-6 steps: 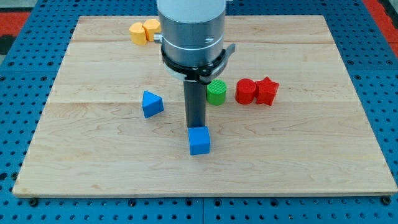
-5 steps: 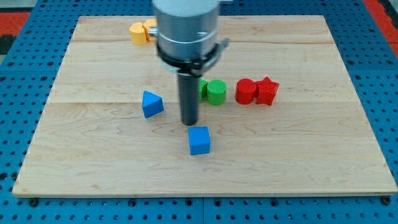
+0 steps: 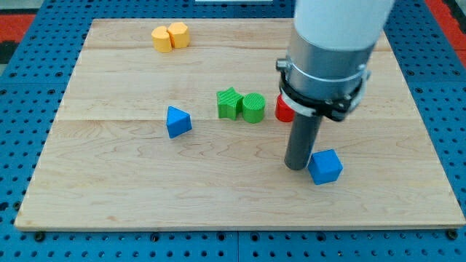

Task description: Move the blue cube diagonally to the bottom right side of the red star

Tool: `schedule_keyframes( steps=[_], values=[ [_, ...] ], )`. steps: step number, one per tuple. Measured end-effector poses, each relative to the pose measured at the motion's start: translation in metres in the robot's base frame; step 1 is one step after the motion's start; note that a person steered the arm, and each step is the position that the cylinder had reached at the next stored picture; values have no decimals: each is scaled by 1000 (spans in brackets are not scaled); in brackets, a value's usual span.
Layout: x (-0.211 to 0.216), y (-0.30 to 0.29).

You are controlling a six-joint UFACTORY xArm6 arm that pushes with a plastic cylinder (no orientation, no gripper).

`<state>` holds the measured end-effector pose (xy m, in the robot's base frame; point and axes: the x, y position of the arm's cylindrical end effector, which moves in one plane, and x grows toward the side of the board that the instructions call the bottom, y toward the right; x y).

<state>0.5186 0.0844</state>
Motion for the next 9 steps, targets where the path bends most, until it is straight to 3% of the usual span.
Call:
schedule_keyframes(
  steps=[1,2,3,4,5,6,7,9],
  values=[
    [8,46],
    [32,54],
    [0,72],
    [-71,146],
    [-159,114],
    [-186,38],
    [-176,-21],
    [-176,-12]
  ],
)
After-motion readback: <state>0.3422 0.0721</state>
